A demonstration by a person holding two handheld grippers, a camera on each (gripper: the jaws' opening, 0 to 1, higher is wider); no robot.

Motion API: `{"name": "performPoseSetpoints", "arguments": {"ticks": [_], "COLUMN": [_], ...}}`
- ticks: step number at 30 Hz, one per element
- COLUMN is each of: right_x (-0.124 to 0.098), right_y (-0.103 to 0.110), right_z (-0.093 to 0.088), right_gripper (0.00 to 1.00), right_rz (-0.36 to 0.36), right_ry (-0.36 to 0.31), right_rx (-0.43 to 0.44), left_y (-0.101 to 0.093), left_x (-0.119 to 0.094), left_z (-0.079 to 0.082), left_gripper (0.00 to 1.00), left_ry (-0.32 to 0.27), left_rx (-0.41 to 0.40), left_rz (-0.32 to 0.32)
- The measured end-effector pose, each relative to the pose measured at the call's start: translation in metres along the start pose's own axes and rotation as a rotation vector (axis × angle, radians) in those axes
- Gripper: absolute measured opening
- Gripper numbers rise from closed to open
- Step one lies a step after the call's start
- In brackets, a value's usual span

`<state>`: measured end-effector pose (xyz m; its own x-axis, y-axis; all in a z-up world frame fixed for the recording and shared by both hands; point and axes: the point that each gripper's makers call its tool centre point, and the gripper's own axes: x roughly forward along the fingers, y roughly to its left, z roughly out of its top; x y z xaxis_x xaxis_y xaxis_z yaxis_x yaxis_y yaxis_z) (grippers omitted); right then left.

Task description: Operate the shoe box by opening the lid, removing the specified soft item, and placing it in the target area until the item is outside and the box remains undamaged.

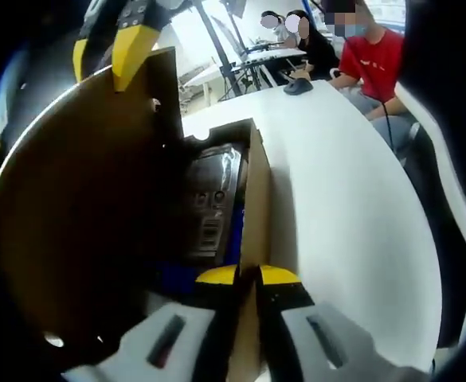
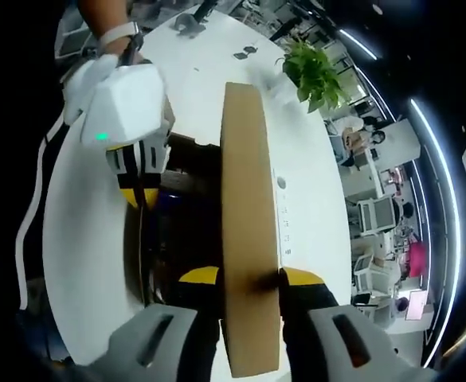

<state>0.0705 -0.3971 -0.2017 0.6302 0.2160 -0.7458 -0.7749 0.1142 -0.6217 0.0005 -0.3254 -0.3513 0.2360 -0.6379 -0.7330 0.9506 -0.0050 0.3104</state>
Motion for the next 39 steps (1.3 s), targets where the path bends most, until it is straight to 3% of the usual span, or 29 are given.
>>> {"name": "performPoseSetpoints", "arguments": {"ticks": [39], "right_x": [0.02], "right_y": [-0.063], "right_z": [-0.007], "right_gripper": [0.19], "right_rz": [-0.036], "right_ry": [0.019], "right_rx": [-0.043], "left_y": [-0.001], "left_x": [0.009], "left_z": [-0.007], "left_gripper": [0.07], "left_ry": [0.009], "left_rx": [-0.027], "left_rz": [-0.007]}}
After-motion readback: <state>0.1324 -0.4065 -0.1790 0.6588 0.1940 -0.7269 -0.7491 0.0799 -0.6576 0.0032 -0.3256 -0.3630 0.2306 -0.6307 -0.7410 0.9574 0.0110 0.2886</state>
